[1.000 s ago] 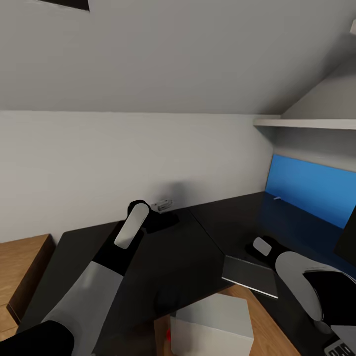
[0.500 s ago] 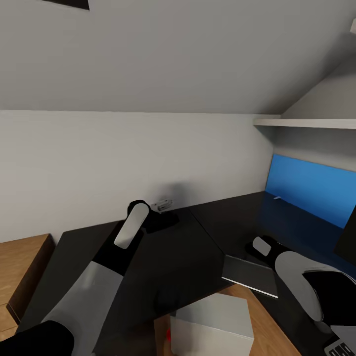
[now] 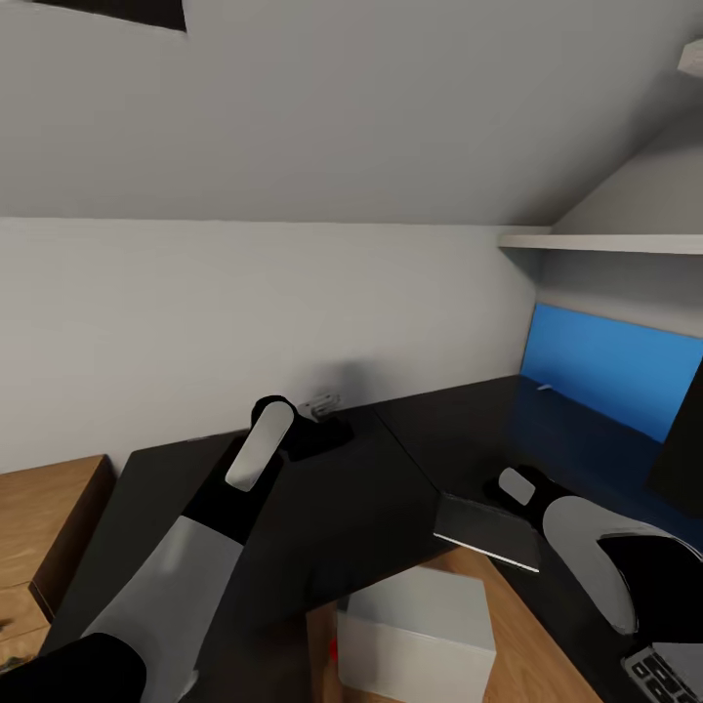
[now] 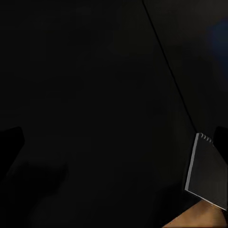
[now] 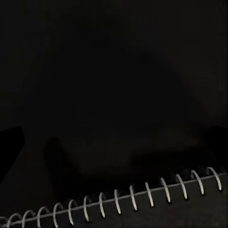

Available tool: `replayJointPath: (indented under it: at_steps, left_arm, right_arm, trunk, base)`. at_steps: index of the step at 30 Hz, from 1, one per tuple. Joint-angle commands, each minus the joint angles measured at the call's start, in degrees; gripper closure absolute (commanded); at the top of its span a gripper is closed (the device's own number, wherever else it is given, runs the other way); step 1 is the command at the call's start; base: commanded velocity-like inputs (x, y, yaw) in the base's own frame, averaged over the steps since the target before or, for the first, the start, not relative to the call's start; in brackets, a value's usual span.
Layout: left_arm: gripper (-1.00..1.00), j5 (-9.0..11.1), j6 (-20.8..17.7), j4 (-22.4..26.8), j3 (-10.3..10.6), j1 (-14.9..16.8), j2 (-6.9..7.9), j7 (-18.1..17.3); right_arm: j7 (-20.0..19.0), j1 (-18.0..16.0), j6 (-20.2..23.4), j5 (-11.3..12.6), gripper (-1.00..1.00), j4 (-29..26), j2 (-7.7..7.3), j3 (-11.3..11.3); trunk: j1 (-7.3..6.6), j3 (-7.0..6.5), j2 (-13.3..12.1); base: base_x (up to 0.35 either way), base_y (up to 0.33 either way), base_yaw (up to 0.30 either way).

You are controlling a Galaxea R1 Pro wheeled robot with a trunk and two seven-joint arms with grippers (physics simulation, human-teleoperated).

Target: In the bedroom, organize the workspace by keeping the computer under the desk, ensuring the monitor is on the desk, placing the keyboard on the desk next to the monitor, placing the mouse on the desk next to the keyboard, moving the folder from the swivel chair onto the desk next to the mouse, stacking the notebook on top of the folder with the pen on top of the notebook, and positioning the swivel chair next to the desk.

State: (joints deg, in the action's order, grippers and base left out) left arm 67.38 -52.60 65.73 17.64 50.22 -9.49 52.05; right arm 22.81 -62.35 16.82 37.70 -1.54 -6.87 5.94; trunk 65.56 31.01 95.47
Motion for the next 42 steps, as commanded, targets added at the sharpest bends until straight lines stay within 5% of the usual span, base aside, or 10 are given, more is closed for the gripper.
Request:
replayJointPath:
  at_steps: [1, 42]
  left_arm:
    - [-1.0, 0.52, -0.05, 0.04, 0.03, 0.06, 0.0, 0.62]
    - [-1.0, 0.64, -0.05, -0.13, 0.09, 0.06, -0.04, 0.68]
  right_arm:
    - [0.4, 0.03, 0.58, 1.06, -1.0, 0.92, -0.01, -0.96]
    - [0.05, 0.03, 0.53, 1.15, -1.0, 0.93, 0.1, -0.93]
  trunk:
    - [-0.03, 0.08, 0.04]
    - [-0.03, 0.08, 0.04]
  base:
    - [-0.207, 0.0, 0.0]
    - [-0.045, 0.0, 0.0]
